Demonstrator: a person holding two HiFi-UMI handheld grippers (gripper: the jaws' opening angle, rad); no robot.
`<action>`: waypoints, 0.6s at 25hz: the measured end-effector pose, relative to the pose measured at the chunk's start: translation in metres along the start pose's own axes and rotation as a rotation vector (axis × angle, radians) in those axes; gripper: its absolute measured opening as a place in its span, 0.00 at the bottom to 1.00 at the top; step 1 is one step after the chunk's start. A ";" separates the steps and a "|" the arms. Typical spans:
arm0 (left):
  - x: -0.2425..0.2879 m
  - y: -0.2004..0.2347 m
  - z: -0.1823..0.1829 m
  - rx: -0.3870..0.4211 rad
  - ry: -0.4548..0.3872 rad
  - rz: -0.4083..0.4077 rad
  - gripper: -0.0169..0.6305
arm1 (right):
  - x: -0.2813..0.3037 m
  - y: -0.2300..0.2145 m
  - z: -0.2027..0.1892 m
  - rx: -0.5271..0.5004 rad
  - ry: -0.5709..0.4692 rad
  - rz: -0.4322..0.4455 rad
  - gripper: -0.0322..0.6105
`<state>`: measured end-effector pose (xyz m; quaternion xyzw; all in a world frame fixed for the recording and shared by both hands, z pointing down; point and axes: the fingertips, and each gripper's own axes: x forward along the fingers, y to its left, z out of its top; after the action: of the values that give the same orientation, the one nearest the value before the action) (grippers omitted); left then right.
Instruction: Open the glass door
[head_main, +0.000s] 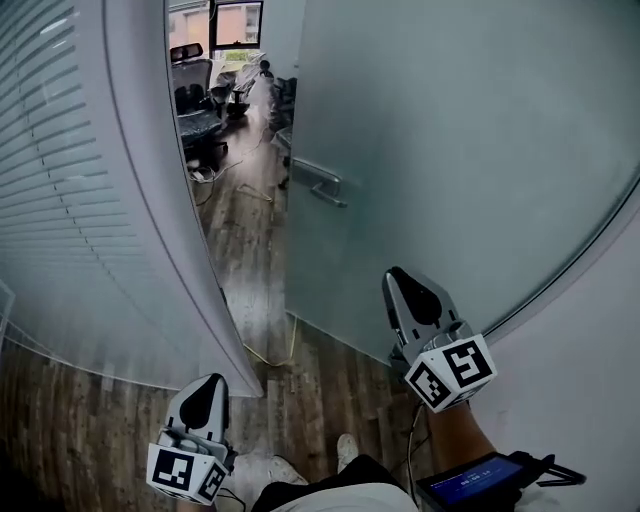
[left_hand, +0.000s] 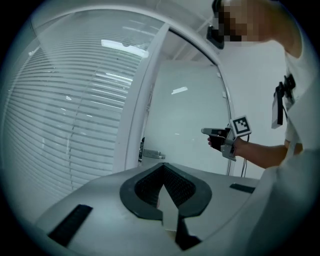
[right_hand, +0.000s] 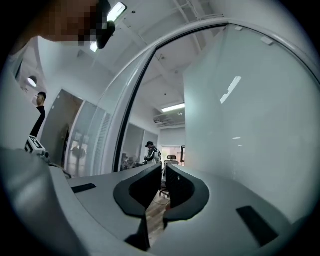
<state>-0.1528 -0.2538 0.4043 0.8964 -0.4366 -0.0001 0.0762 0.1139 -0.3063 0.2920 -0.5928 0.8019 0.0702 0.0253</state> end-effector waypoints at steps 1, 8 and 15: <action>-0.006 -0.005 0.001 -0.002 -0.002 -0.001 0.02 | -0.016 0.006 0.006 0.010 -0.008 -0.002 0.09; -0.035 -0.004 -0.025 0.000 -0.005 0.013 0.02 | -0.068 0.053 -0.020 0.073 0.009 0.043 0.05; -0.049 -0.050 -0.007 0.017 -0.006 0.071 0.02 | -0.111 0.053 -0.019 0.079 0.084 0.132 0.05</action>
<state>-0.1428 -0.1842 0.4011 0.8810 -0.4684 0.0036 0.0671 0.0971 -0.1889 0.3294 -0.5396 0.8417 0.0152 0.0102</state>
